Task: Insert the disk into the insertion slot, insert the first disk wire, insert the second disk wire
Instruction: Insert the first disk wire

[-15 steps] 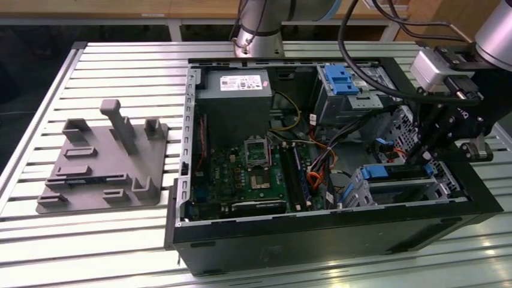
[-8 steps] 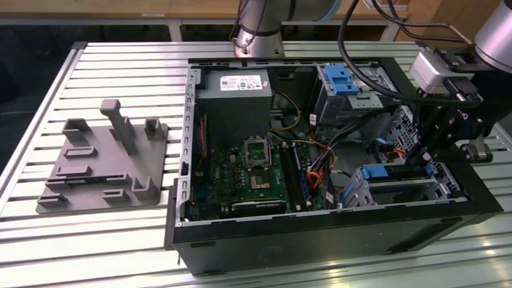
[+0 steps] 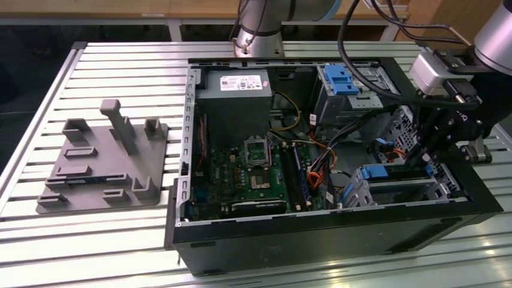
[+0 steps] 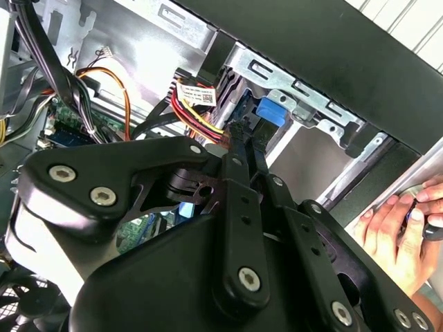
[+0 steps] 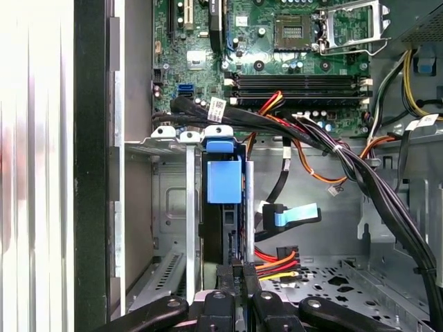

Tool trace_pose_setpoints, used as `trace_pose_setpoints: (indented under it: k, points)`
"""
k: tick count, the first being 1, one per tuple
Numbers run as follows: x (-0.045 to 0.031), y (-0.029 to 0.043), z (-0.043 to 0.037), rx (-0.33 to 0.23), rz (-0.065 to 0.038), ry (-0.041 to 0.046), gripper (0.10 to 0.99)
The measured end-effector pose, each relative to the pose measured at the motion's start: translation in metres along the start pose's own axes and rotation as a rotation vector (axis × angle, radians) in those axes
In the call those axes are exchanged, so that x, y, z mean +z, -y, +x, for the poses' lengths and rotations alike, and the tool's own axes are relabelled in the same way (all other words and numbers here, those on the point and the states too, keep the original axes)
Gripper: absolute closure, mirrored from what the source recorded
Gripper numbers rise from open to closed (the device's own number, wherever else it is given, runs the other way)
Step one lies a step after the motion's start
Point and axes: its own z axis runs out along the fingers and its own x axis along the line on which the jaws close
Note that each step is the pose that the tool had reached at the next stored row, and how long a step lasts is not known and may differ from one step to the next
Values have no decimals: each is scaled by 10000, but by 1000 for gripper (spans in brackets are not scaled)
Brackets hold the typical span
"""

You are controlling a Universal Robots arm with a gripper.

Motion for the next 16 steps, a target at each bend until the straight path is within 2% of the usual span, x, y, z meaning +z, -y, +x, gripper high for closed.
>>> trace_pose_setpoints:
  k: [16]
  points:
    - [53,1,1,0,0,0,918]
